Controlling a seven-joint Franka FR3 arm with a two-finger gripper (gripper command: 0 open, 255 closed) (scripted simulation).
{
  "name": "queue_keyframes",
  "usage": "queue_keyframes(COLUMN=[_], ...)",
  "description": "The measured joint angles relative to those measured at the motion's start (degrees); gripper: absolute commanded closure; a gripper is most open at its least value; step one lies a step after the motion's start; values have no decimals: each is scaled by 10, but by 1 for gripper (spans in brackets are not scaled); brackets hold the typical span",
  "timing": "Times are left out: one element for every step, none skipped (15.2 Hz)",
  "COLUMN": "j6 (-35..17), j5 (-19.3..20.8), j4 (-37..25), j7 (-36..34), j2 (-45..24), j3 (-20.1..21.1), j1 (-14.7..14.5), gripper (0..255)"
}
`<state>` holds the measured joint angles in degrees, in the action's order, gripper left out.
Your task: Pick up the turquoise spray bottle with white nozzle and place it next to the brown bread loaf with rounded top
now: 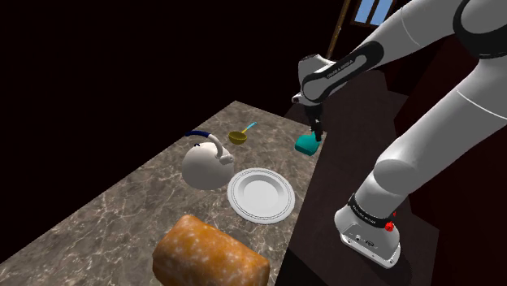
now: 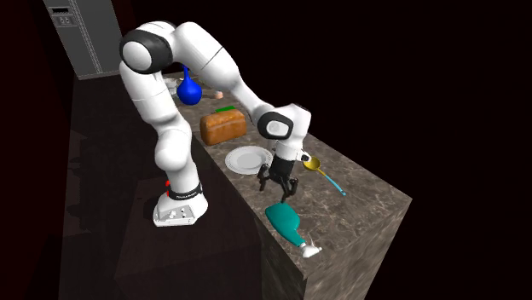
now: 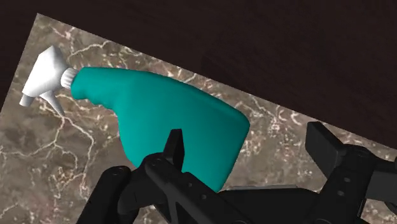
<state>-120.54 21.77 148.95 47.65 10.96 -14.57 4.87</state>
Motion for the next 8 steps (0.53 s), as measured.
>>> queue_keyframes(j6=[-27, -51, -77, -101, -127, -152, -172, -186], j5=[9, 14, 16, 11, 4, -11, -34, -66], j4=[11, 16, 19, 17, 16, 13, 3, -11], j7=[63, 128, 198, 270, 346, 425, 508, 596], j2=[3, 4, 1, -8, -18, -31, -50, -71], j3=[-17, -35, -55, -75, -97, -116, -135, -150], j1=[5, 10, 15, 16, 19, 19, 18, 15], gripper=[0, 0, 0, 0, 0, 0, 0, 0])
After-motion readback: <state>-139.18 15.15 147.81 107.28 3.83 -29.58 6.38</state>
